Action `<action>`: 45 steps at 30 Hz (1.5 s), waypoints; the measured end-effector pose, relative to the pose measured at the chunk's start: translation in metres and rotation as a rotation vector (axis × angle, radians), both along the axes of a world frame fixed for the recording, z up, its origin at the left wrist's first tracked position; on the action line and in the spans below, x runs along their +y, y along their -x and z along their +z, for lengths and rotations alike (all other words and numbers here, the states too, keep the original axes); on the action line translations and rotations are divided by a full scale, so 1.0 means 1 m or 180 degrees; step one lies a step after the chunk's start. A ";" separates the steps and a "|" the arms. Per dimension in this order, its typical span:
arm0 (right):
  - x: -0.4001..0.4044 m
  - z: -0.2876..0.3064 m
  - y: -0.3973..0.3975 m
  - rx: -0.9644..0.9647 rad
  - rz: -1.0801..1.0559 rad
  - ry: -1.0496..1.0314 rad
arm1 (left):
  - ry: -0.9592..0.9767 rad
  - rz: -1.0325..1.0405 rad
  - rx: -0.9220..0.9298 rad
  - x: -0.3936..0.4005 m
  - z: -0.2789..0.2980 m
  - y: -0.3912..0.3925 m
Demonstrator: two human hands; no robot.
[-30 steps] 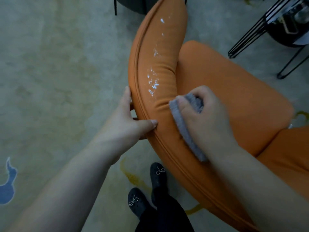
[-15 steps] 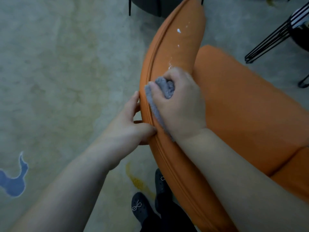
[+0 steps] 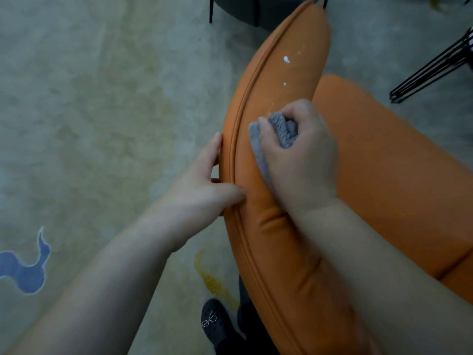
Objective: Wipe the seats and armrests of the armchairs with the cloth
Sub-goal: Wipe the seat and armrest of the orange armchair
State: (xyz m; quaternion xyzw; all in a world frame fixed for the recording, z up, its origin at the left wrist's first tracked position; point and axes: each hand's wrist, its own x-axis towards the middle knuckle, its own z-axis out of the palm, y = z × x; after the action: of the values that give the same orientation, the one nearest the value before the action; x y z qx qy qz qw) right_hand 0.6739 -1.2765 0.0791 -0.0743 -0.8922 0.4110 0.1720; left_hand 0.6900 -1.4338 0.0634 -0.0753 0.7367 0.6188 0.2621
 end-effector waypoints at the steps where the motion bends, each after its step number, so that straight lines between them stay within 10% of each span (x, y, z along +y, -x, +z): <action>1: -0.004 0.000 -0.005 0.0076 0.0130 0.0009 | 0.0003 -0.0057 0.0051 0.001 0.005 0.003; 45: 0.012 -0.025 0.112 0.0410 -0.1343 0.0315 | 0.0874 -0.2317 0.0748 0.026 0.010 0.201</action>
State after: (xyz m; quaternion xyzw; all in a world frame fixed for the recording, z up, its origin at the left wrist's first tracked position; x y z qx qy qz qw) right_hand 0.5623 -1.2645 0.0542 -0.2412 -0.8228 0.4131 0.3069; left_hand 0.4886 -1.4075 0.0729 0.2273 0.8159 0.3859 0.3656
